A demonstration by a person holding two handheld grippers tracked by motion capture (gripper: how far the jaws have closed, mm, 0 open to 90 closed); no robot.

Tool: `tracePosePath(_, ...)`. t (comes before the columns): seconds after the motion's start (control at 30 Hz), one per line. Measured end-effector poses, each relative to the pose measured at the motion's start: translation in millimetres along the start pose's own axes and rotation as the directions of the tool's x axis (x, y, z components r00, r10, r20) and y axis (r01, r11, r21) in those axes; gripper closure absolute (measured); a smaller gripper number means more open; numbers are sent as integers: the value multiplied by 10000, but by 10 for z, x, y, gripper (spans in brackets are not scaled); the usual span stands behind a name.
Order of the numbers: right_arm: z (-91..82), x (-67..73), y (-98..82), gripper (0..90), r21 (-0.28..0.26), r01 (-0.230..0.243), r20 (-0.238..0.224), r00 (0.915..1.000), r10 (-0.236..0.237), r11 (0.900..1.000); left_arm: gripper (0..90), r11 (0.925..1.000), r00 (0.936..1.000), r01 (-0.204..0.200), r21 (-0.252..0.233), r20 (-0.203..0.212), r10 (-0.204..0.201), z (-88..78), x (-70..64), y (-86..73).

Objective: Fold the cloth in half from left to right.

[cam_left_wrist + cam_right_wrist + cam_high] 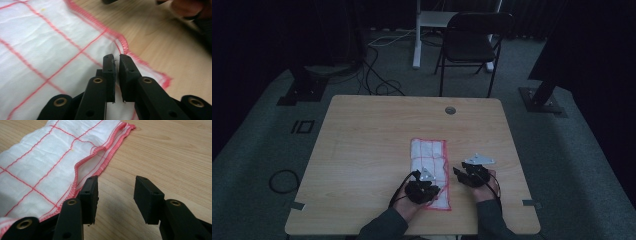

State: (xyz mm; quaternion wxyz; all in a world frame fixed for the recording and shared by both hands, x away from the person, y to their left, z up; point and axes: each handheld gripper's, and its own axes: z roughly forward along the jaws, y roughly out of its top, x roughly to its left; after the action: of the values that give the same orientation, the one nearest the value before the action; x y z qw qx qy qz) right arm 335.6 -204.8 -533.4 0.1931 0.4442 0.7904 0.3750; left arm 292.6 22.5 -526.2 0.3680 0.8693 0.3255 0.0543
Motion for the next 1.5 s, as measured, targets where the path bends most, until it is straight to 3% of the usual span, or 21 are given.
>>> tracePosePath(0.07, 0, 1, 0, 545, 0, 7, 9, 10000, -7, 10000, 820, 9999, 9992, -164, -4, -378, 164, -11, 13, -16)
tracePosePath(0.1, -2, 1, 1, 545, -8, 3, 6, 10000, -3, 10000, 809, 9992, 9956, -395, 88, -848, 401, -27, 26, -32)
tracePosePath(0.13, -2, 1, 1, 545, -8, 3, 6, 10000, -3, 10000, 805, 9992, 9956, -395, 88, -848, 401, -27, 26, -32)
tracePosePath(0.17, -1, 2, 0, 545, -5, 0, 11, 10000, 0, 10000, 803, 9974, 9885, -666, 258, -1347, 695, -37, 35, -53)
tracePosePath(0.3, 5, 5, 0, 545, 1, 39, 2, 10000, -39, 10000, 790, 9987, 9907, -501, 9, -1264, 498, -92, 30, -69)
tracePosePath(0.47, 14, 14, 0, 545, 47, 63, -9, 10000, -63, 10000, 790, 9948, 9960, -846, -568, -342, 827, -182, -140, 13)
tracePosePath(0.6, 13, 15, 1, 545, 33, 56, -8, 10000, -56, 10000, 790, 9888, 9906, -1307, -721, 319, 1333, -175, -313, 64)
tracePosePath(0.7, 5, 10, 2, 545, 2, 27, -2, 10000, -27, 10000, 791, 9864, 9842, -1595, -399, 711, 1620, -71, -425, 62)
tracePosePath(0.9, 1, 1, 1, 545, -11, 3, 9, 10000, -3, 10000, 809, 9859, 9846, -1674, 74, 525, 1668, 33, -407, 15)
tracePosePath(0.93, 4, 3, 1, 544, 1, -2, 7, 10000, 2, 10000, 811, 9839, 9841, -1765, 284, 265, 1757, 51, -378, 5)
tracePosePath(0.97, 4, 3, 1, 544, 1, -2, 7, 10000, 2, 10000, 811, 9839, 9841, -1765, 284, 265, 1757, 51, -378, 5)
tracePosePath(1.1, 3, 3, 1, 543, -9, 20, 14, 10000, -20, 10000, 810, 9824, 9817, -1834, 355, -461, 1849, 3, -334, -10)
tracePosePath(1.13, 3, 3, 0, 543, -1, 4, 15, 10000, -4, 10000, 804, 9813, 9780, -1884, 398, -833, 1911, -23, -305, -21)
tracePosePath(1.23, 4, 7, 1, 543, 0, 9, 7, 10000, -9, 10000, 797, 9796, 9733, -1934, 549, -1151, 1987, -30, -267, -42)
tracePosePath(1.3, 7, 10, 1, 542, 9, 22, 2, 10000, -22, 10000, 777, 9807, 9763, -1847, 634, -1028, 1905, -27, -235, -58)
tracePosePath(1.33, 10, 11, 0, 542, 14, 34, 1, 10000, -34, 10000, 721, 9813, 9779, -1826, 606, -919, 1876, -28, -232, -63)
tracePosePath(1.43, 10, 11, 0, 541, 21, 22, 2, 10000, -22, 10000, 650, 9768, 9754, -2039, 660, -714, 2085, -16, -261, -74)
tracePosePath(1.5, 10, 10, 0, 541, 20, 18, 7, 10000, -18, 10000, 622, 9731, 9706, -2177, 756, -885, 2240, 1, -280, -77)
